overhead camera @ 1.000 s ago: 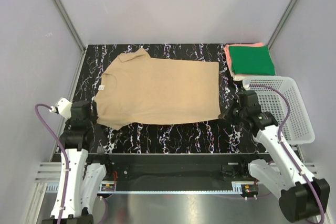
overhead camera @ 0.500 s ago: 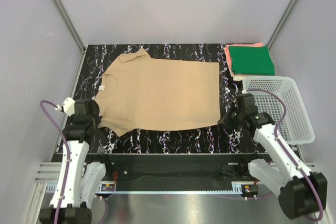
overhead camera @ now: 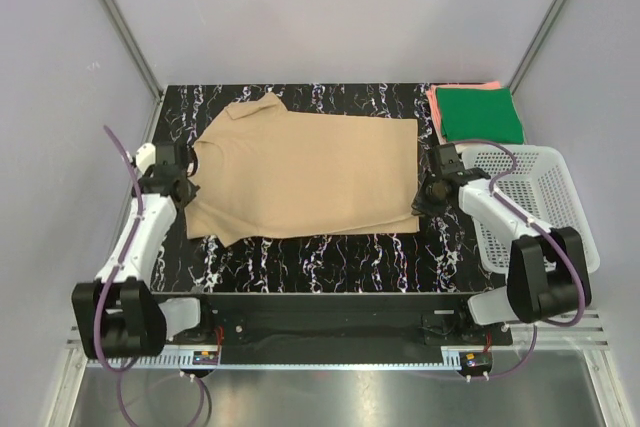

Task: Fold and stack the t-shirts
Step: Fold the tshirt

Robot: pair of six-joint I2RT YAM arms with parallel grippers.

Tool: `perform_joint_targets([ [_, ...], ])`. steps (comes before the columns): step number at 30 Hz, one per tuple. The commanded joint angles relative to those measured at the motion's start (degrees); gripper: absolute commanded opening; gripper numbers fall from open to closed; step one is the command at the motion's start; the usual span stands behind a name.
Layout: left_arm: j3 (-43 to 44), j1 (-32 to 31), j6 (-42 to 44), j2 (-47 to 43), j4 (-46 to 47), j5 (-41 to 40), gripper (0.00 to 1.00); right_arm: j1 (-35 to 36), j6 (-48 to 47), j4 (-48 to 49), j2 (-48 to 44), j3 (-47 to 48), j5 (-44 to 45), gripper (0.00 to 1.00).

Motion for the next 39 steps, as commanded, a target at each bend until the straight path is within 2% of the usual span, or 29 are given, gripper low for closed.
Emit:
perform_joint_targets([
  [1, 4.58, 0.11, 3.44, 5.59, 5.67, -0.88, 0.00, 0.06, -2.00, 1.68, 1.79, 3.17, 4.90, 0.00],
  [13, 16.61, 0.11, 7.39, 19.66, 6.29, 0.78, 0.00, -0.47, -3.67, 2.47, 6.54, 7.04, 9.13, 0.00],
  [23, 24.79, 0.11, 12.57, 25.12, 7.08, 3.42, 0.00, -0.73, -3.93, 2.38, 9.44, 9.68, 10.54, 0.00],
  [39, 30.25, 0.11, 13.81, 31.80, 7.08, 2.81, 0.00, -1.26, -5.69, 5.28, 13.84, 13.11, 12.38, 0.00],
])
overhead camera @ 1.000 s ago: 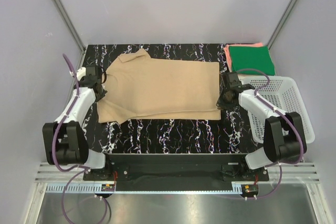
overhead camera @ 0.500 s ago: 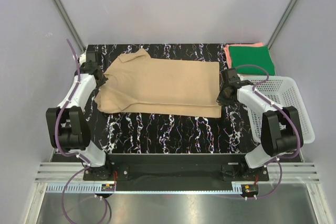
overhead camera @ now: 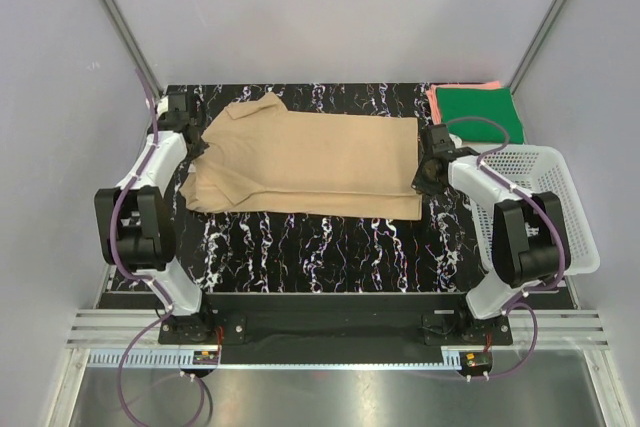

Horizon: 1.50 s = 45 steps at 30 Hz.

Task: Fold and stack the t-shirts
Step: Fold the tshirt

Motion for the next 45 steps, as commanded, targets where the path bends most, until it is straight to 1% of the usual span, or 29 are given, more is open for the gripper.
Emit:
perform_joint_targets([
  [1, 3.65, 0.14, 1.33, 0.68, 2.36, -1.04, 0.00, -0.51, -1.12, 2.07, 1.01, 2.79, 2.48, 0.00],
  [10, 6.46, 0.14, 1.50, 3.49, 2.36, -1.92, 0.00, -0.60, -1.38, 2.25, 3.20, 4.55, 3.27, 0.00],
  [19, 9.88, 0.22, 2.73, 7.62, 2.62, -0.95, 0.00, -0.69, -1.47, 2.25, 6.01, 6.84, 3.62, 0.00],
  [30, 12.00, 0.05, 3.61, 11.05, 2.36, -2.79, 0.00, -0.78, -2.61, 2.25, 8.48, 9.82, 3.80, 0.00],
  [31, 12.52, 0.05, 3.70, 11.05, 2.18, -2.54, 0.05, -0.78, -2.79, 2.07, 8.39, 10.17, 3.62, 0.07],
  [32, 12.70, 0.13, 3.88, 10.62, 2.09, -2.27, 0.17, -0.78, -3.05, 1.46, 8.13, 10.96, 3.62, 0.12],
  [33, 12.79, 0.14, 3.79, 10.09, 1.92, -2.01, 0.18, -0.78, -3.14, 1.11, 7.78, 11.40, 3.80, 0.17],
  [34, 12.62, 0.05, 3.44, 9.48, 1.74, -1.66, 0.18, -0.78, -3.49, 0.93, 6.73, 12.19, 3.88, 0.26],
  [35, 12.18, 0.13, 3.18, 8.60, 1.83, -1.57, 0.19, -0.78, -3.49, 0.58, 6.11, 12.55, 3.80, 0.29],
  [38, 7.88, -0.48, 1.16, 2.38, 1.65, -3.67, 0.23, -0.78, -3.41, -0.65, 3.65, 12.81, 1.87, 0.36],
  [40, 4.03, -0.83, 1.06, 0.25, 1.83, -2.72, 0.26, -0.60, -2.62, -1.00, 2.08, 11.59, 0.12, 0.37],
  [42, 1.73, -1.62, 2.29, -2.04, 1.92, 1.66, 0.28, -0.51, -2.53, -1.00, 1.10, 10.62, -1.29, 0.36],
  [44, -2.40, -2.50, 2.56, -4.49, 2.70, 3.70, 0.28, -0.34, -2.44, -1.01, -0.04, 9.39, -2.70, 0.35],
  [45, -4.07, -2.50, 2.65, -5.20, 4.45, 6.75, 0.28, -0.25, -2.35, -0.92, -0.39, 9.04, -3.23, 0.35],
])
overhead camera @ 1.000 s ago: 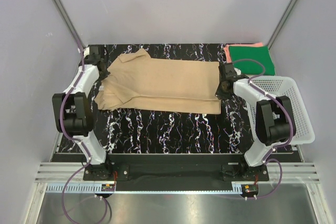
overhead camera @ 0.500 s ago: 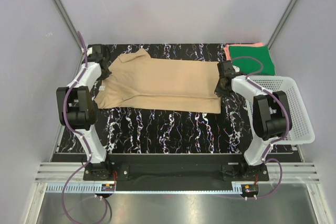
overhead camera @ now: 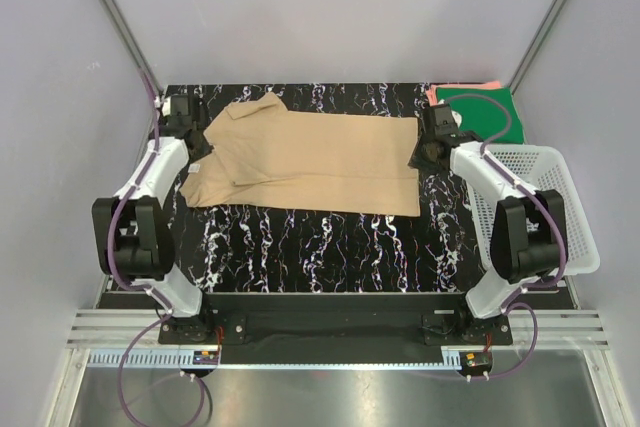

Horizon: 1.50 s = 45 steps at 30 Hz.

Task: Fold and stack the t-shirts
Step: Fold the tshirt

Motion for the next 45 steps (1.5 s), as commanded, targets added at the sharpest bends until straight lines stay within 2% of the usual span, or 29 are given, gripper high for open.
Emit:
perform_joint_targets([
  [1, -6.39, -1.08, 0.00, -4.29, 3.81, 7.13, 0.29, 0.19, 0.64, -0.87, -4.11, -1.61, -3.40, 0.35],
  [3, -9.82, -2.49, -0.53, -4.91, 6.27, 11.68, 0.31, 0.19, 0.99, -0.79, -5.60, -2.40, -4.11, 0.35],
  [5, -11.59, -2.49, -1.31, -4.47, 7.76, 13.98, 0.40, 0.19, 1.35, -0.70, -6.48, -2.93, -5.25, 0.35],
  [10, -15.55, -2.49, -5.17, -4.12, 12.59, 17.50, 0.45, 0.28, 1.17, -0.52, -8.33, -3.90, -6.49, 0.36],
  [13, -15.91, -2.49, -7.20, -2.19, 14.45, 20.32, 0.45, 0.28, 1.08, -0.26, -8.16, -4.42, -7.01, 0.36],
  [23, -15.21, -3.89, -8.61, 2.30, 15.76, 19.09, 0.44, 0.28, 1.00, 0.53, -8.42, -4.60, -7.98, 0.36],
  [34, -13.62, -4.60, -9.14, 5.11, 16.38, 18.48, 0.26, 0.19, 0.47, 0.62, -7.90, -4.51, -8.07, 0.36],
  [37, -13.19, -4.77, -8.88, 4.76, 17.08, 18.57, 0.17, 0.28, 0.56, 0.88, -7.81, -4.60, -7.90, 0.36],
  [38, -13.01, -4.95, -8.70, 4.59, 17.43, 18.57, 0.08, 0.36, 0.56, 0.88, -7.72, -4.60, -7.98, 0.36],
  [40, -12.31, -5.21, -8.35, 3.89, 17.70, 18.39, 0.00, 0.27, 0.47, 0.97, -7.19, -4.51, -8.25, 0.35],
  [45, -8.98, -6.09, -5.89, 4.67, 17.96, 17.95, 0.00, 0.27, 0.56, 1.15, -6.58, -4.34, -8.68, 0.36],
])
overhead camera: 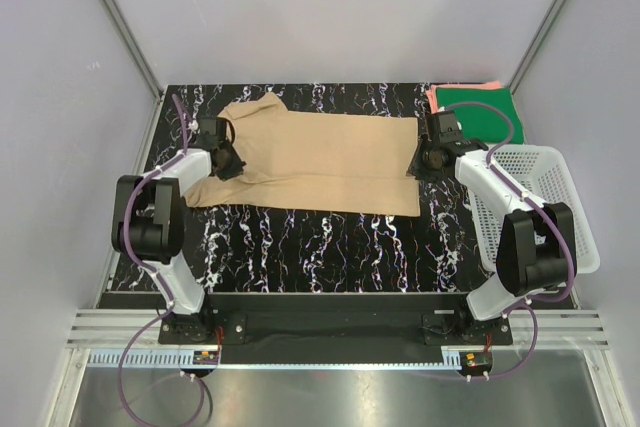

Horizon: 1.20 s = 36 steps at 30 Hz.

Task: Fold and stack the t-shirts
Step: Fold the tshirt

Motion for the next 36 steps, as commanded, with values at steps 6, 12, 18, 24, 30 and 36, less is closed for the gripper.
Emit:
perform_joint_targets([
  [6, 11.53, -1.72, 7.00, 4.49, 3.52, 2.14, 0.00, 0.17, 0.08, 2.42, -0.22, 0.36, -1.58, 0.36],
  [12, 18.31, -2.60, 12.02, 10.56, 4.57, 8.12, 0.00, 0.25, 0.43, 2.86, 1.01, 0.10, -1.67, 0.35],
  [18, 24.91, -4.80, 16.50, 15.04, 4.66, 9.54, 0.00, 0.17, 1.66, 3.30, 1.46, 0.01, -4.22, 0.35],
  [24, 27.02, -5.42, 20.53, 16.01, 4.66, 12.25, 0.01, 0.08, 1.66, 3.47, 1.10, 0.27, -4.66, 0.35],
  [30, 27.38, -6.12, 23.27, 16.46, 4.31, 18.69, 0.28, 0.25, 1.92, 3.47, 0.84, 0.19, -5.89, 0.36],
  [36, 25.80, -6.03, 21.08, 8.92, -1.92, 3.95, 0.33, 0.78, 1.92, 3.30, 0.31, -0.25, -7.82, 0.35],
])
